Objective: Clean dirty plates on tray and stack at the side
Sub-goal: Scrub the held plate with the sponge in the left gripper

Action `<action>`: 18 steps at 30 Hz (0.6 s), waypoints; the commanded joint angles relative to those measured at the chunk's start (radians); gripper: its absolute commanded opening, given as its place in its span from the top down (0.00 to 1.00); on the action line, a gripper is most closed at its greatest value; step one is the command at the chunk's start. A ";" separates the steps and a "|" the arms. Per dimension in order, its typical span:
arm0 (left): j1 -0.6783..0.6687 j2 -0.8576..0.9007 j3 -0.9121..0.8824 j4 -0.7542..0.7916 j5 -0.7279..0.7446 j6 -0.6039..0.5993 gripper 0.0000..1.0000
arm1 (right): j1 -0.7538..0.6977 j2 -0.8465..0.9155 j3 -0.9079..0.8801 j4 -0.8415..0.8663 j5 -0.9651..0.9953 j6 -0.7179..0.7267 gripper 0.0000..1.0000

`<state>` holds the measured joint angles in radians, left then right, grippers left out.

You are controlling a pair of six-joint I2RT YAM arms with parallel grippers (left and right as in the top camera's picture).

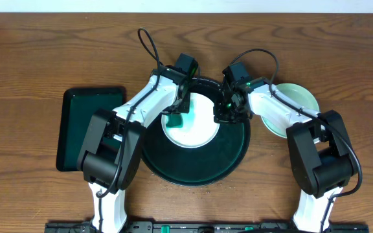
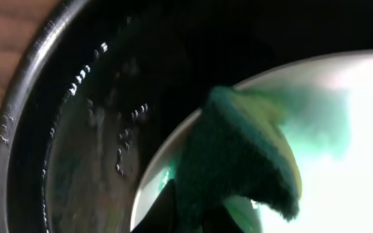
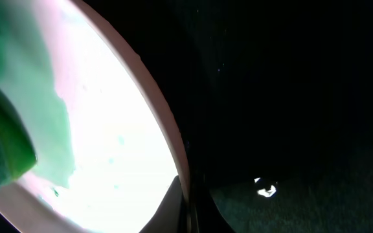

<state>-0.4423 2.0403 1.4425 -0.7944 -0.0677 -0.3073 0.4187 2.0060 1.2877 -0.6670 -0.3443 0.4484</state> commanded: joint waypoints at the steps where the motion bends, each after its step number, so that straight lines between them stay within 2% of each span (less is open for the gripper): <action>1: 0.024 0.025 -0.016 -0.048 0.198 0.109 0.93 | 0.002 0.017 0.008 -0.006 -0.004 0.000 0.99; 4: 0.024 0.025 -0.016 -0.055 0.513 0.228 0.93 | 0.002 0.017 0.008 -0.006 -0.004 0.000 0.99; 6: 0.024 0.025 -0.016 -0.054 0.673 0.289 0.93 | 0.002 0.017 0.008 -0.006 -0.004 0.000 0.99; 8: 0.024 0.025 -0.016 -0.047 0.719 0.309 0.93 | 0.002 0.017 0.008 -0.006 -0.004 -0.001 0.99; 14: 0.028 0.025 -0.016 0.040 0.625 0.314 0.93 | 0.002 0.017 0.008 -0.006 -0.004 0.000 0.99; 18: 0.028 0.025 -0.016 0.111 0.348 0.264 0.93 | 0.002 0.017 0.008 -0.006 -0.004 0.000 0.99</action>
<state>-0.4206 2.0544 1.4338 -0.7128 0.4961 -0.0257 0.4183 2.0060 1.2877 -0.6727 -0.3408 0.4480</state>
